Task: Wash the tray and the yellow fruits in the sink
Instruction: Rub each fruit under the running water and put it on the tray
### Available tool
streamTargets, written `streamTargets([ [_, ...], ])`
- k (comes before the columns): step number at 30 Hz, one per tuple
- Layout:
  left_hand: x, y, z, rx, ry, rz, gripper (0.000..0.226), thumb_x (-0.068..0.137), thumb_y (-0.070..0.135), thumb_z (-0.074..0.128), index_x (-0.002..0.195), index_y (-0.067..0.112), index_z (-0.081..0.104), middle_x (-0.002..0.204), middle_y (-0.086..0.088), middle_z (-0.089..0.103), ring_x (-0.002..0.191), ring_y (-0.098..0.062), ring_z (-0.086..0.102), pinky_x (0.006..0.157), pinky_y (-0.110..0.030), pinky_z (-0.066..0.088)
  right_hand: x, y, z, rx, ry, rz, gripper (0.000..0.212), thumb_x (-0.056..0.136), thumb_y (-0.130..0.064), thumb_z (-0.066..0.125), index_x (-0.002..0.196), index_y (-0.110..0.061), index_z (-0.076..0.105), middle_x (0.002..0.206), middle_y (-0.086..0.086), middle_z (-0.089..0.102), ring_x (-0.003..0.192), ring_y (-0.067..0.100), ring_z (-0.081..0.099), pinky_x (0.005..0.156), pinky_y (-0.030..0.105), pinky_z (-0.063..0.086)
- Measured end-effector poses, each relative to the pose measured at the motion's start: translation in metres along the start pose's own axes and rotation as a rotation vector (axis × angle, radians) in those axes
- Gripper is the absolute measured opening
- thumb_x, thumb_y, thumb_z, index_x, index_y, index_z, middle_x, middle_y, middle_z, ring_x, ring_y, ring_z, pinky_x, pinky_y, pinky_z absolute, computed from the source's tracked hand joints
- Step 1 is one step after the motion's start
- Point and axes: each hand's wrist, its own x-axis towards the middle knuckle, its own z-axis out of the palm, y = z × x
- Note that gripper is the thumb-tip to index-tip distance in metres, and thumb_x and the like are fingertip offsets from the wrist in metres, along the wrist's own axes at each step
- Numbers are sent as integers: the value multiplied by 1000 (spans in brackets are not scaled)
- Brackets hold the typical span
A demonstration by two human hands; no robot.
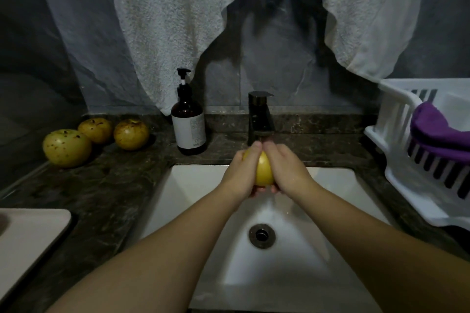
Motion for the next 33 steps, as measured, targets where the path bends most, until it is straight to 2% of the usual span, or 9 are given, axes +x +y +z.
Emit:
streamTargets([
  [6,3,-2,-3,109,46,94,56,94,75,48,124,28,57,106,-4,68,81,-18,69,67,-39,61,2,-2,-2,155,-57,154,57,94,-78,32,119,-32,55,90,11,69,60,20,65,43,23,45],
  [9,0,1,-3,-34,-18,-63,61,95,78,43,121,26,61,94,-8,68,64,-18,66,55,-29,53,0,1,-1,-12,71,-78,56,93,-75,35,119,-30,56,103,3,63,82,18,62,63,33,53],
  [13,1,-2,-3,93,38,101,47,92,73,53,123,36,55,116,-6,68,88,-20,71,61,-31,57,-1,0,-1,205,-76,191,59,93,-79,36,114,-29,58,80,11,69,56,19,63,44,23,43],
  [16,-1,0,-3,-24,-38,-16,58,88,80,47,119,32,58,95,-8,71,66,-20,71,53,-28,53,-2,1,0,109,45,-26,60,92,-76,39,127,-31,55,105,3,66,87,19,67,62,30,50],
  [20,2,-2,0,108,50,133,73,68,89,48,120,39,55,109,-2,71,86,-20,72,63,-36,60,-2,-2,-1,209,-52,168,54,94,-76,38,113,-31,60,77,7,68,53,17,63,44,24,45],
  [23,0,1,-1,4,-3,8,73,68,89,43,114,35,60,86,-5,72,66,-21,70,60,-33,53,-4,-3,1,82,54,-29,49,95,-72,40,121,-33,57,102,2,66,83,18,67,62,32,54],
  [27,4,-2,-1,111,54,124,67,75,84,46,121,36,57,105,-2,69,82,-20,71,66,-38,60,-5,-6,0,145,-58,156,54,94,-77,34,115,-34,57,84,8,67,60,20,63,43,23,45],
  [30,1,3,-3,15,-7,22,61,79,82,42,110,33,62,91,-5,69,63,-19,68,54,-30,54,-7,-6,0,22,41,-48,51,95,-73,39,119,-32,58,100,1,64,86,21,65,68,38,59],
  [33,3,-1,-3,122,55,140,60,78,80,47,116,36,59,106,-2,69,87,-20,71,72,-40,62,-7,-5,-1,89,-77,115,60,92,-78,38,115,-27,60,87,8,69,67,22,65,46,25,47],
])
